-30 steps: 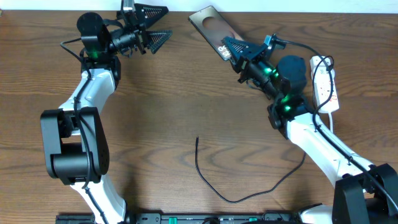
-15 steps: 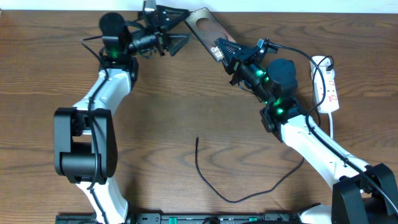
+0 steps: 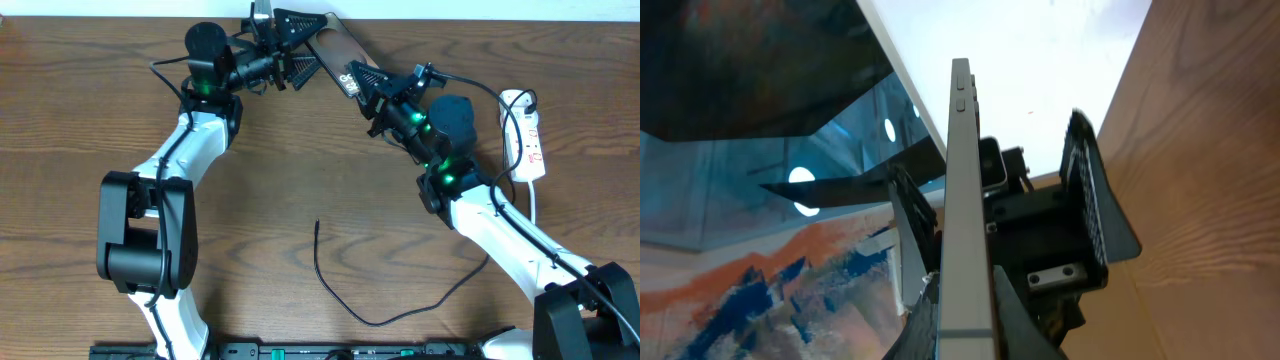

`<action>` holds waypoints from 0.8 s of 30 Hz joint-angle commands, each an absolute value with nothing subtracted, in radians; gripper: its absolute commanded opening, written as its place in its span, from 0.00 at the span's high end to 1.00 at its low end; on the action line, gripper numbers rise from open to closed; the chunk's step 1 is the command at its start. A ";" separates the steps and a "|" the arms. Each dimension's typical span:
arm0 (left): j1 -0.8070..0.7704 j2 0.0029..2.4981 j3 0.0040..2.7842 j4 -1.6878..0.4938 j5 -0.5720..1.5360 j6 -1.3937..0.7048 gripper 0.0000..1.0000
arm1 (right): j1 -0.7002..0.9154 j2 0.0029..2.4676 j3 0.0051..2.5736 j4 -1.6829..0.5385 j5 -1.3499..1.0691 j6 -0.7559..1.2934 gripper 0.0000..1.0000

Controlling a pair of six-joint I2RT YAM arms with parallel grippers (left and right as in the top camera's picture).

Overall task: Plug charger to phone and switch on socket
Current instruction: 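Hold the phone upright with the right gripper and regrasp with the left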

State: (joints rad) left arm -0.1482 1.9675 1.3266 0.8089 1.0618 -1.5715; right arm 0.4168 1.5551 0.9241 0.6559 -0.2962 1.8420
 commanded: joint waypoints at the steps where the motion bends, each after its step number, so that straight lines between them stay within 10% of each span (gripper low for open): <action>1: -0.153 1.966 1.348 0.813 1.027 -1.570 0.10 | 0.435 1.551 0.938 0.672 -0.276 1.873 0.99; 9: -0.153 1.966 1.348 0.813 1.008 -1.570 0.90 | 0.443 1.551 0.938 0.658 -0.280 1.869 0.99; 24: -0.153 1.966 1.348 0.813 1.008 -1.569 0.93 | 0.477 1.551 0.938 0.635 -0.284 1.835 0.99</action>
